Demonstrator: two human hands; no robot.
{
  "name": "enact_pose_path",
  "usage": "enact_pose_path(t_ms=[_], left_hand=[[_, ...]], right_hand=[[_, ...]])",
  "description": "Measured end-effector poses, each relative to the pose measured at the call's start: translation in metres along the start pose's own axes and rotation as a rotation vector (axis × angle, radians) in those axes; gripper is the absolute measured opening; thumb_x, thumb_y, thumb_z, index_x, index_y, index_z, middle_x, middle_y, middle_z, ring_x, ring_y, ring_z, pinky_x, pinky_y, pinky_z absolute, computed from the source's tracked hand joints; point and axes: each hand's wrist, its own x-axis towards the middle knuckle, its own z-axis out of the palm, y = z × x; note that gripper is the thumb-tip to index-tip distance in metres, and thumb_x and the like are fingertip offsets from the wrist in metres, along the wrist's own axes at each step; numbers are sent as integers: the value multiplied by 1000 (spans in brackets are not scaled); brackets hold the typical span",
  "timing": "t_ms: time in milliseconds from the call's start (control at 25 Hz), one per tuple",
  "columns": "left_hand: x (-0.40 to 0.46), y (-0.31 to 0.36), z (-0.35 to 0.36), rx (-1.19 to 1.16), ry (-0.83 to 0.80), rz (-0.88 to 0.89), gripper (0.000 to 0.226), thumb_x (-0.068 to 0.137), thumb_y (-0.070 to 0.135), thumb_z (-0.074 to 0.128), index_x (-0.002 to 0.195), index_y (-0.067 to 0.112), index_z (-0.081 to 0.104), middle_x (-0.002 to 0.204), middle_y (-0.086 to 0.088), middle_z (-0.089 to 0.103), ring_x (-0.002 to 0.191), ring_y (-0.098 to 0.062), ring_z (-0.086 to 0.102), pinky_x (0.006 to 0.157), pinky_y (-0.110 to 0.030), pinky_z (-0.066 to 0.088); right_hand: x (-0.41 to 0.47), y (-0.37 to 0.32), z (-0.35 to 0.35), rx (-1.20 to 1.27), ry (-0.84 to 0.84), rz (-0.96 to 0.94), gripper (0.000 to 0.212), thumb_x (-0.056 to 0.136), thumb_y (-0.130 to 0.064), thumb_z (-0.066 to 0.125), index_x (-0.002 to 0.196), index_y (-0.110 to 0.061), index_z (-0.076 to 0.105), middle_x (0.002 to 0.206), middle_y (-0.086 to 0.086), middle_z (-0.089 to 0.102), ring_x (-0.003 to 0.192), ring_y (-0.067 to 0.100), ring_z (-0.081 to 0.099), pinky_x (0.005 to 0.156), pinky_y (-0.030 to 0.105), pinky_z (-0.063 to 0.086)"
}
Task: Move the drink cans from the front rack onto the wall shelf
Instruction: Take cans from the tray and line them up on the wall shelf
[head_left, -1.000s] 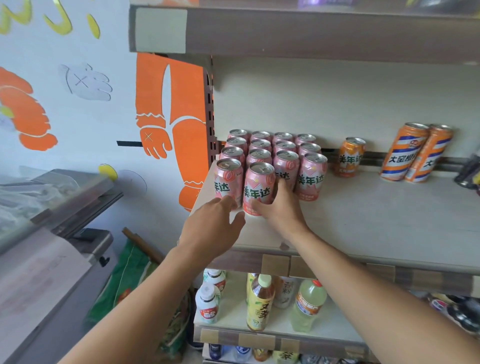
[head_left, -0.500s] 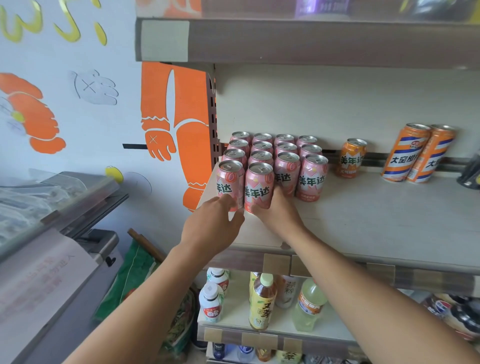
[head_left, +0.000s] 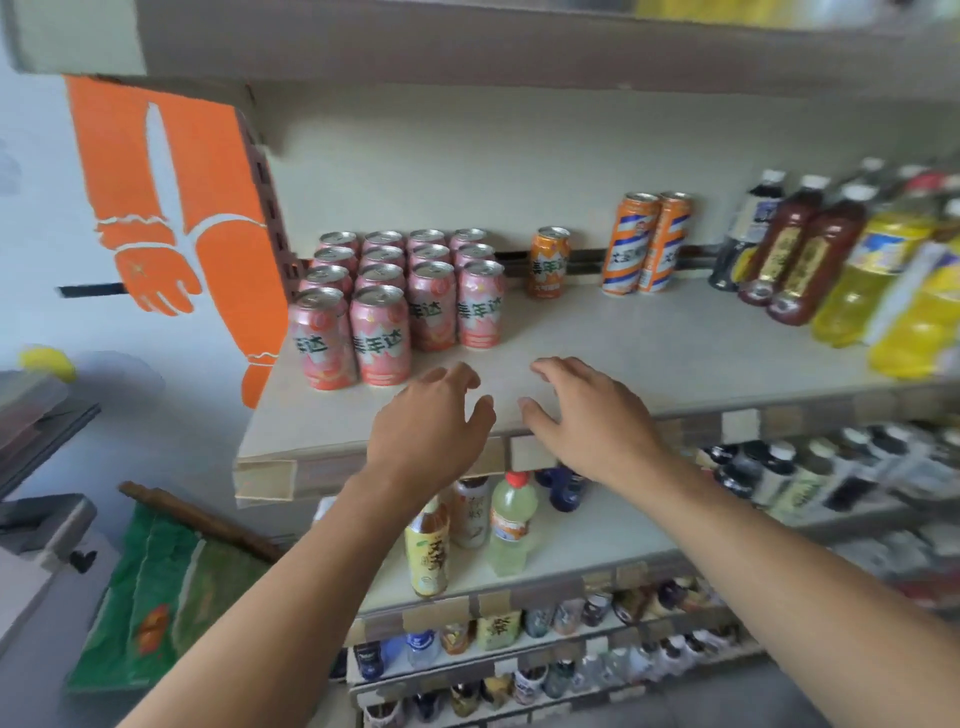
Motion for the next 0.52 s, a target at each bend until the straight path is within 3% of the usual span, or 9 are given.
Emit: enact_pose_path(t_ms=[160, 520], left_hand=[[1, 68, 31, -40, -42, 165, 33, 94, 43, 46, 122, 28, 54, 118, 3, 61, 107, -24, 58, 80, -35, 46], [-16, 256, 135, -134, -251, 519, 31, 95, 41, 45, 120, 25, 54, 118, -2, 62, 105, -32, 61, 80, -40, 51]], right_hand=[[-47, 53, -33, -156, 27, 78, 46, 97, -44, 46, 137, -21, 47, 136, 0, 54, 122, 22, 52, 89, 40, 50], [-181, 215, -93, -250, 75, 432, 45, 97, -39, 45, 137, -19, 49, 132, 3, 57, 119, 25, 55, 82, 38, 50]])
